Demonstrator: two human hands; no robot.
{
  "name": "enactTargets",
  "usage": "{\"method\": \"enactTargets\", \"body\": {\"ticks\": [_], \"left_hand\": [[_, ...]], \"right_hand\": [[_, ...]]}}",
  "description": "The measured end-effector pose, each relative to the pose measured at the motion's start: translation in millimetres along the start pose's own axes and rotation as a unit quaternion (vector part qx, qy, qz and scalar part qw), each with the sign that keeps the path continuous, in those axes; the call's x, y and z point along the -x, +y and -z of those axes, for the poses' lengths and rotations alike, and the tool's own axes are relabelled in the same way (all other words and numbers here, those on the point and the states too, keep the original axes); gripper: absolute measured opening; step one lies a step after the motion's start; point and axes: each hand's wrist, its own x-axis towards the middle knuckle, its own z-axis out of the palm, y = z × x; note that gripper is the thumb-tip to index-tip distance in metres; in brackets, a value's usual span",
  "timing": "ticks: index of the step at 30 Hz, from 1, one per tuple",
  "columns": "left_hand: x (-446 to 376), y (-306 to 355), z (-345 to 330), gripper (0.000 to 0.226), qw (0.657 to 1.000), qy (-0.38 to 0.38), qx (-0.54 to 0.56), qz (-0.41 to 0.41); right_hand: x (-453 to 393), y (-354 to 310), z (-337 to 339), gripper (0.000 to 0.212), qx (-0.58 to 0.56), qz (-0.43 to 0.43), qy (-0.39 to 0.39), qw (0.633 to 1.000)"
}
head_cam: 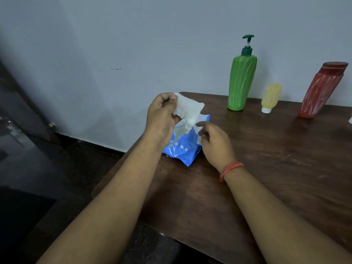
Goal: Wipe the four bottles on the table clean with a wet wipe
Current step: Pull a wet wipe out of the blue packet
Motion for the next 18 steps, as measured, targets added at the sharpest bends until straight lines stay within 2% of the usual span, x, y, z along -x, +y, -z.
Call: {"method": "enactTargets", "body": {"ticks": [3,5,7,8,9,11,14,16,18], "left_hand": [[12,-12,-14,0.015,0.999,-0.011,0.027,0.022],[20,-23,-28,0.017,0.999,-0.023,0.027,0.033],[28,-37,-45,0.02,0.998,-0.036,0.015,0.042],[33,-45,-54,0.021,0.998,-0.047,0.013,0.047],[38,-51,-65,0.021,0.997,-0.059,0.016,0.054],[47,-63,-87,0.022,0.994,-0.084,0.019,0.068],[58,-82,-117,0.021,0.989,-0.131,-0.012,0.07],[63,-94,-131,0.02,0.98,-0.181,-0.07,0.049],[68,-104,-140,0.023,0.964,-0.232,-0.124,0.032]], "right_hand": [[-9,4,17,0.036,-0.159,-0.104,0.103,0.976],[-14,10,40,0.028,-0.301,-0.222,0.145,0.916],[-12,20,70,0.019,-0.376,-0.309,0.14,0.863],[-6,27,85,0.014,-0.376,-0.33,0.123,0.857],[0,34,99,0.013,-0.369,-0.34,0.106,0.858],[17,49,124,0.026,-0.364,-0.34,0.072,0.864],[37,71,154,0.047,-0.422,-0.327,0.041,0.845],[47,80,168,0.042,-0.47,-0.312,0.048,0.824],[52,87,174,0.026,-0.496,-0.284,0.073,0.817]]}}
